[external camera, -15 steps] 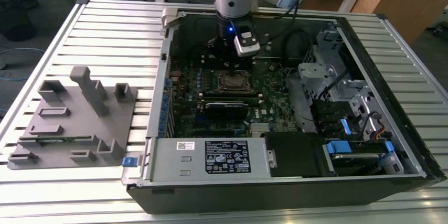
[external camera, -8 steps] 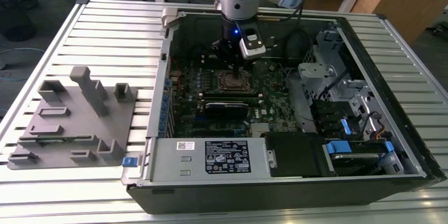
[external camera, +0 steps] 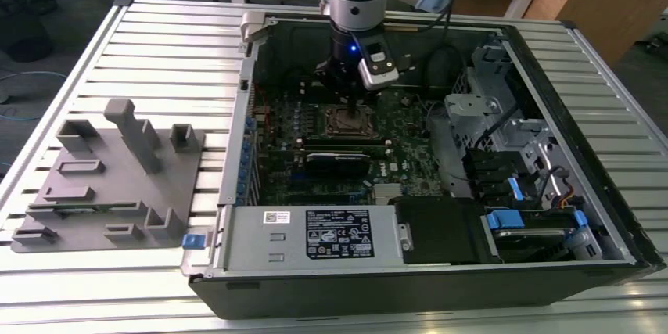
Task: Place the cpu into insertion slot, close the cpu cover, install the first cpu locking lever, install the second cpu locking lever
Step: 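Install the first cpu locking lever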
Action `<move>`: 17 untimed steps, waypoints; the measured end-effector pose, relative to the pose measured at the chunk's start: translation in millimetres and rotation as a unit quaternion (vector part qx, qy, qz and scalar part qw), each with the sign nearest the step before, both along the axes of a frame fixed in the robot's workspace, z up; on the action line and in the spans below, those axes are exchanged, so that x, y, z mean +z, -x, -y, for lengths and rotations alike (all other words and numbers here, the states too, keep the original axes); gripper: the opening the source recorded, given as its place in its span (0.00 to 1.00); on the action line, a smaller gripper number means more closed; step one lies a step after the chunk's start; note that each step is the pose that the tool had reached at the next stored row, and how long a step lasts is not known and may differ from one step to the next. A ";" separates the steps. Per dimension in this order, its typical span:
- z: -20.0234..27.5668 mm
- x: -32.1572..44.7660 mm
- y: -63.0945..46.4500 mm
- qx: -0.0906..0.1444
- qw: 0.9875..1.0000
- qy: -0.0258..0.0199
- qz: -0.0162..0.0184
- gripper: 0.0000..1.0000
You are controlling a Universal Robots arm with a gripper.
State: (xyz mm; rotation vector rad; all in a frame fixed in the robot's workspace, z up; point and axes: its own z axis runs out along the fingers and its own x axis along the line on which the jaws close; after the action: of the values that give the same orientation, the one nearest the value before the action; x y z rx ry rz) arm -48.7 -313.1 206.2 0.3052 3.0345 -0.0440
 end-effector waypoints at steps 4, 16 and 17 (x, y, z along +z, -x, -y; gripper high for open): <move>1.8 5.3 0.0 0.002 1.000 -0.004 0.000 0.11; 17.8 13.4 2.1 0.002 1.000 -0.006 0.000 0.11; 18.7 13.3 2.4 0.002 1.000 -0.006 0.000 0.11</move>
State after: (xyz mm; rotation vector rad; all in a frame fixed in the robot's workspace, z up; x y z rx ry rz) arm -51.1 -331.8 219.5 0.3002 3.0363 -0.0244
